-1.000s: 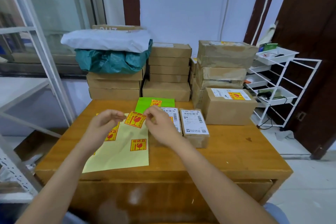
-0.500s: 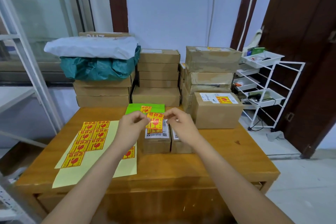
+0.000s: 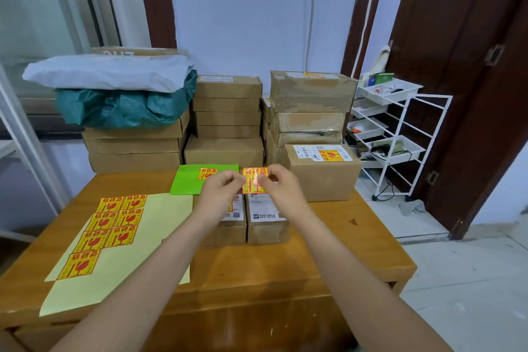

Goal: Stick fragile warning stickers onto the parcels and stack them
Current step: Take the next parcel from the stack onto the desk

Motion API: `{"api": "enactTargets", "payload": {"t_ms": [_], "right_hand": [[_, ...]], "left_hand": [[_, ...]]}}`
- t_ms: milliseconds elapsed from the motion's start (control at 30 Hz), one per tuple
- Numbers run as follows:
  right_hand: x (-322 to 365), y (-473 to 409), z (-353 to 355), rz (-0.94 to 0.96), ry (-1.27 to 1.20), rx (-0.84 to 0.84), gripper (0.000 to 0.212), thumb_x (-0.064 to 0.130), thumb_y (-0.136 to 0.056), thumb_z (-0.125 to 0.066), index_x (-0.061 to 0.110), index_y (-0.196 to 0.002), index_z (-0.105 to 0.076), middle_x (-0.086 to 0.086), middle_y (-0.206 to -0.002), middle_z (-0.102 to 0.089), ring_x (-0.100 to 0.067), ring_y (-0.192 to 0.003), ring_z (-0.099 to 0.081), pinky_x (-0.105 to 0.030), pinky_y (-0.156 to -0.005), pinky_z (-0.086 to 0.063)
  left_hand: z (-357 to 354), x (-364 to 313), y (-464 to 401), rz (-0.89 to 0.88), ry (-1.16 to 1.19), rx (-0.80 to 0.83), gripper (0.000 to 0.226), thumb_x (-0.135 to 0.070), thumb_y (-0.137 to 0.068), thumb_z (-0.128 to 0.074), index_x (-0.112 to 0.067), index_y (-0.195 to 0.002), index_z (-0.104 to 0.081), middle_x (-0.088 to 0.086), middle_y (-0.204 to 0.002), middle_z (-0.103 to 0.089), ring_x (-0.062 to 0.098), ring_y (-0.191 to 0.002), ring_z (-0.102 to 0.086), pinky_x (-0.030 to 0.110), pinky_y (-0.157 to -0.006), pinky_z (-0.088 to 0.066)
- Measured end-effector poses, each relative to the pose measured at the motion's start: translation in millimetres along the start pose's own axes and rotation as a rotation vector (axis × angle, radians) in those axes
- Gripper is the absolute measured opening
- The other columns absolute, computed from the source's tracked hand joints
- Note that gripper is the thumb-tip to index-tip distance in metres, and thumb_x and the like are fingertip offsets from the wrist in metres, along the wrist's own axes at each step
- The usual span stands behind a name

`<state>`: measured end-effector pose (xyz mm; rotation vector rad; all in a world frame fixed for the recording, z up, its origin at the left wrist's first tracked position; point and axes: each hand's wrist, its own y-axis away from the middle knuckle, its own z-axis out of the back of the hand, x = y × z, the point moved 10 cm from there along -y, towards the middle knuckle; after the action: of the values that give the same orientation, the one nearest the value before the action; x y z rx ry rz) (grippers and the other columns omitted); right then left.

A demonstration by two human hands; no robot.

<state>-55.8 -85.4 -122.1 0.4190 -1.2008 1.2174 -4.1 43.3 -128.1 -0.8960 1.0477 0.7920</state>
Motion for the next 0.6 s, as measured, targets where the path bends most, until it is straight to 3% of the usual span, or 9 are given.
{"api": "enactTargets", "payload": {"t_ms": [100,233,333,433,500,600], "right_hand": [[-6.1,-8.6,2.6,-0.041,-0.014,-0.018,0.029,0.009,-0.091,-0.054,0.014,-0.063,-0.048,-0.005,-0.076,-0.044,-0.011,-0.065,-0.039,-0.023,-0.059,-0.031],[-24.3,-12.4,-7.7,-0.090,-0.004,0.002,0.034,0.008,-0.090,-0.055,0.022,-0.059,-0.054,-0.007,-0.080,-0.049,-0.009,-0.068,-0.045,-0.016,-0.058,-0.033],[-35.6,-11.0,-15.5,-0.113,0.005,-0.003,0.040,0.007,-0.090,-0.056,0.019,-0.052,-0.047,-0.003,-0.074,-0.044,-0.008,-0.066,-0.044,-0.015,-0.058,-0.032],[-39.3,-11.3,-19.3,-0.111,0.002,0.005,0.042,0.008,-0.091,-0.055,0.017,-0.051,-0.048,0.001,-0.077,-0.044,-0.008,-0.073,-0.047,-0.021,-0.068,-0.035],[-41.5,-10.7,-21.4,-0.118,0.007,0.020,0.036,0.009,-0.092,-0.056,0.010,-0.055,-0.052,0.002,-0.079,-0.045,-0.011,-0.076,-0.047,-0.025,-0.070,-0.035],[-42.3,-8.1,-22.5,-0.098,0.025,0.028,0.025,0.008,-0.089,-0.058,-0.009,-0.071,-0.057,-0.004,-0.087,-0.048,-0.015,-0.080,-0.048,-0.023,-0.068,-0.036]], "left_hand": [[-4.8,4.3,-13.8,-0.015,-0.048,-0.002,0.025,-0.014,-0.093,-0.055,-0.016,-0.068,-0.059,-0.003,-0.064,-0.054,0.014,-0.068,-0.051,0.034,-0.073,-0.045],[-5.8,15.9,-23.5,-0.029,-0.171,-0.008,0.032,-0.012,-0.092,-0.056,-0.013,-0.060,-0.051,0.000,-0.058,-0.049,0.015,-0.059,-0.045,0.029,-0.062,-0.037],[0.7,31.8,-24.5,-0.003,-0.203,-0.020,0.032,-0.013,-0.091,-0.058,-0.009,-0.060,-0.051,0.003,-0.059,-0.051,0.015,-0.060,-0.047,0.028,-0.060,-0.036],[8.2,43.8,-24.6,0.023,-0.140,-0.018,0.028,-0.016,-0.092,-0.059,-0.001,-0.068,-0.058,0.015,-0.069,-0.059,0.028,-0.071,-0.057,0.035,-0.069,-0.046],[9.8,45.2,-23.5,0.022,-0.117,0.003,0.028,-0.017,-0.092,-0.059,-0.004,-0.067,-0.061,0.011,-0.069,-0.061,0.026,-0.073,-0.058,0.039,-0.072,-0.047],[7.3,43.2,-21.7,-0.004,-0.132,0.041,0.029,-0.014,-0.091,-0.060,-0.014,-0.062,-0.060,-0.002,-0.064,-0.058,0.014,-0.066,-0.053,0.029,-0.065,-0.041]]}}
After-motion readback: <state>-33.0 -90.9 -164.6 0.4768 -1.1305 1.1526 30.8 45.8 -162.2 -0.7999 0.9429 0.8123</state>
